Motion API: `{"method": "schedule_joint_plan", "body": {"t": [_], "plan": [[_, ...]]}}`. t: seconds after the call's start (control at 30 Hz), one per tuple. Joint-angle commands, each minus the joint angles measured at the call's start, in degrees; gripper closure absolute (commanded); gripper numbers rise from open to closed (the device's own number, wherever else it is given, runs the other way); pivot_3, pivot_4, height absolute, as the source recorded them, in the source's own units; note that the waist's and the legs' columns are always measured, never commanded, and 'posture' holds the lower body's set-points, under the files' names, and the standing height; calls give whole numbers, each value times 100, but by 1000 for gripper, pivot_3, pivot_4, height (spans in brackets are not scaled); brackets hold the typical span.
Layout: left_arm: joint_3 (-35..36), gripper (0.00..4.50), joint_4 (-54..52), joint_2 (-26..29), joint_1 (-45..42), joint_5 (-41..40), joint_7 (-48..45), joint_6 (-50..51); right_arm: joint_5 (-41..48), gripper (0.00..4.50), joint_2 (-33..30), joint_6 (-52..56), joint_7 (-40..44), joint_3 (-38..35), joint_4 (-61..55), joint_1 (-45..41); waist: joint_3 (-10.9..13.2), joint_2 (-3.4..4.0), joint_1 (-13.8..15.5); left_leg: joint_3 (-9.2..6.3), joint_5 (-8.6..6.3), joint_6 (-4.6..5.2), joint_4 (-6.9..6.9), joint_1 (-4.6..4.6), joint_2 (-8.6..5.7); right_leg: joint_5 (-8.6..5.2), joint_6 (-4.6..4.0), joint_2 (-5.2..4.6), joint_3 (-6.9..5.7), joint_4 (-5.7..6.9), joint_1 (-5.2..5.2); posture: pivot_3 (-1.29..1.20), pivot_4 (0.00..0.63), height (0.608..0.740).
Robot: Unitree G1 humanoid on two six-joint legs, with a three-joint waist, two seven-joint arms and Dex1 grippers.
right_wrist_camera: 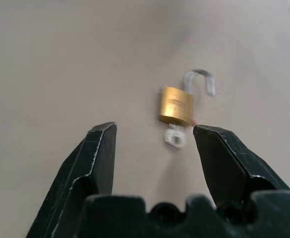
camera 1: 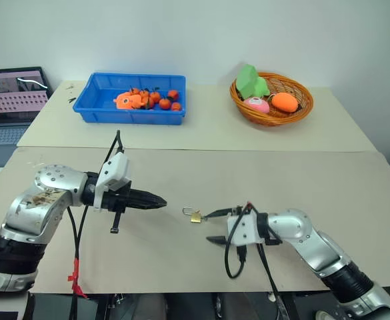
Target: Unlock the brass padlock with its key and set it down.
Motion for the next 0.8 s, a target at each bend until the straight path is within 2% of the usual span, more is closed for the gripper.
{"method": "schedule_joint_plan", "body": {"t": [0.03, 0.2, 0.3, 0.4, 0.53, 0.63, 0.8], "plan": [[264, 4500, -209, -211, 219, 17, 682, 104, 1098, 1501, 370, 1695, -789, -1330, -909, 302, 0, 0, 26, 0, 0, 0, 0, -3, 0, 1, -2, -1, 0, 0, -2, 0, 150, 740], [589, 4500, -493, -390, 769, -95, 1339, 266, 1966, 1501, 605, 3000, -1356, -2206, -2291, 1205, 0, 0, 56, -6, -1, 0, -4, -22, -1, 7, -12, -3, -6, -12, -10, 0, 150, 740], [965, 4500, -419, -798, 978, -232, 2226, 587, 2436, 1501, 1182, 3733, -2152, -2583, -2888, 1573, 0, 0, 35, -5, -1, -1, -11, -22, 0, 6, -11, -5, -5, -18, -10, 0, 150, 740], [1340, 4500, 25, -1421, 758, -10, 3457, 679, 1812, 1501, 1841, 4006, -3492, -2774, -2659, 1392, 0, 0, 10, -3, -1, -1, -11, -12, 3, -2, 24, -5, -4, -16, -7, 0, 150, 740], [1931, 4500, 1014, -2423, 224, 864, 5800, 15, -74, 1501, 1893, 3545, -5199, -2255, -1913, 1380, -3, -1, 39, -9, 7, 3, -11, -7, -4, 24, 8, -6, -5, -54, 3, 0, 150, 740], [1998, 4500, 1562, -2760, 125, 1392, 6554, -648, -645, 1501, 1879, 3164, -5641, -2124, -1284, 1339, -5, -1, 7, 1, 16, 5, -11, -23, -12, 56, 25, -12, 3, -61, -6, 0, 150, 740], [2121, 4500, 2192, -2932, 60, 1630, 6962, -1272, -625, 1501, 1965, 2747, -5696, -2460, -744, 1167, -5, -2, 12, -4, 14, 6, -28, -48, -17, 62, 6, -12, 3, -77, -17, 0, 150, 740]]}}
